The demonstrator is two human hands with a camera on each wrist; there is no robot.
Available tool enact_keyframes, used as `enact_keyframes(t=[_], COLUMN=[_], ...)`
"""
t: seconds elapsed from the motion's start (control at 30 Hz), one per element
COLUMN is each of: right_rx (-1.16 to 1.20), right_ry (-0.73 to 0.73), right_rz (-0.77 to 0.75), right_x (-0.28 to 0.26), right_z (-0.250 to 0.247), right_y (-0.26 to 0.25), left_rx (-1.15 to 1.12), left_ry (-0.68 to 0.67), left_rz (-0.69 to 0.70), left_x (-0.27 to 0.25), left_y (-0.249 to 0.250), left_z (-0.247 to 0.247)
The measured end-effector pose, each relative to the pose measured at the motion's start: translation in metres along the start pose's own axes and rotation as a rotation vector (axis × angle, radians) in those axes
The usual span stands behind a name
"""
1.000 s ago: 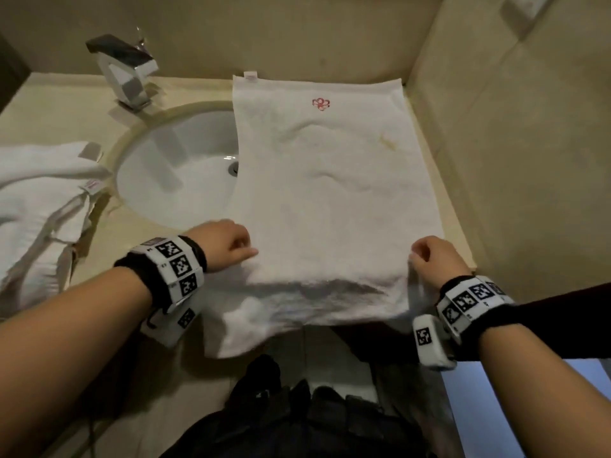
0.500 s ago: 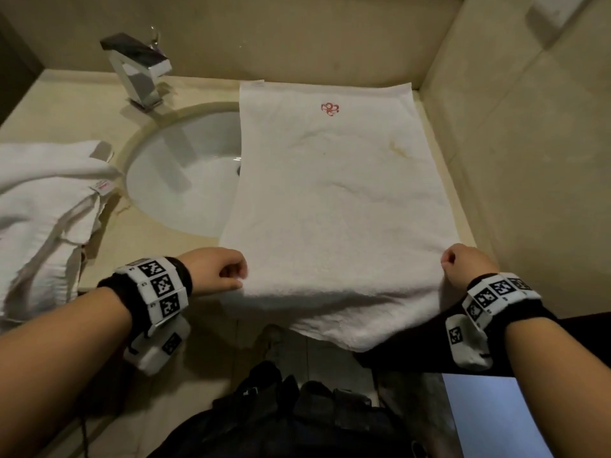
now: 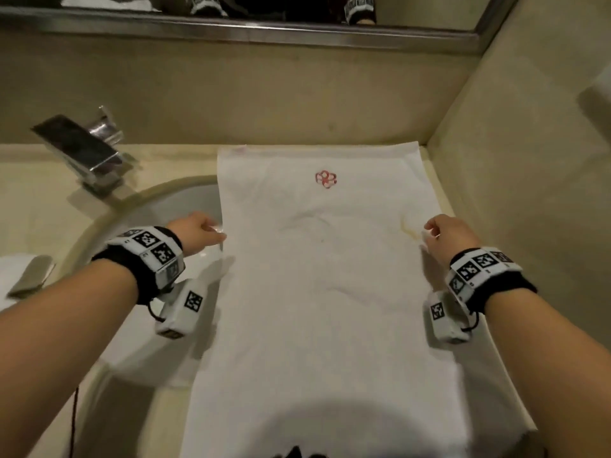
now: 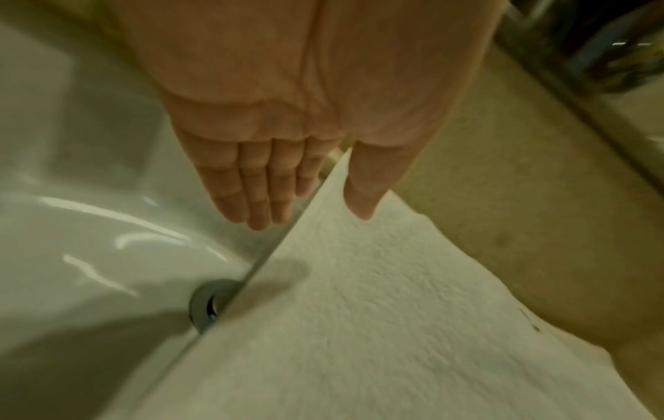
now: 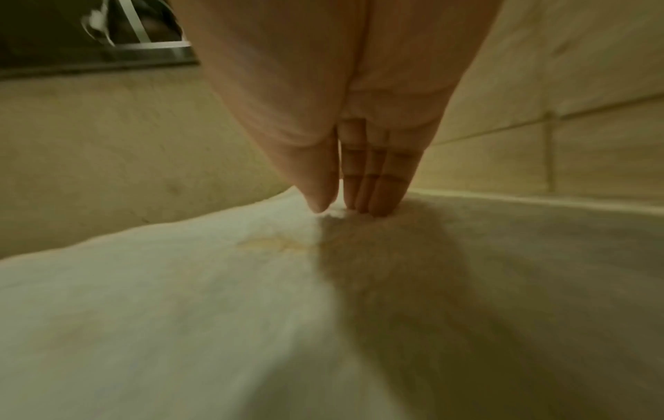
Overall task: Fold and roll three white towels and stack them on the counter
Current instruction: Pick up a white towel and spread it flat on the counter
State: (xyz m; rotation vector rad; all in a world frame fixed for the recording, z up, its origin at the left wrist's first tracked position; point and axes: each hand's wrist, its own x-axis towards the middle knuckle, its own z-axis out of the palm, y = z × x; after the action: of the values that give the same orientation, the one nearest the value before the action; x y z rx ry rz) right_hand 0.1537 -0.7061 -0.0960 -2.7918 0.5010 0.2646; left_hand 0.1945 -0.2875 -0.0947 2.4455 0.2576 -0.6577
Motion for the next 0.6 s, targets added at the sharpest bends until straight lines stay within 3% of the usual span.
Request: enact_keyframes(t=[0.1,0.27,0.4,0.6], right_rx=[-0.056,-0.137,-0.182,-0.181], right_ry=[-0.011,-0.071,-0.101,-0.103], right_rz=[0.033,0.132,0.186,0.177], right_x=[0.055,0.093,0.096,0.085], right_z=[0.004,0.004,-0.003,0.0], right_y=[-0.004,0.002,0.003,-0.008], left_rx=[-0.162,-0.533,-0.56,-0.652], left_ry=[-0.01,0.028,0.074,0.005], left_rz=[-0.121,-0.194,-0.085,-0.145], left_x=[0.056,0.102,0.109,0.095], left_y=[0.003,0.011,0.028,-0.002], left_z=[0.004,0.021,0.011,0.008])
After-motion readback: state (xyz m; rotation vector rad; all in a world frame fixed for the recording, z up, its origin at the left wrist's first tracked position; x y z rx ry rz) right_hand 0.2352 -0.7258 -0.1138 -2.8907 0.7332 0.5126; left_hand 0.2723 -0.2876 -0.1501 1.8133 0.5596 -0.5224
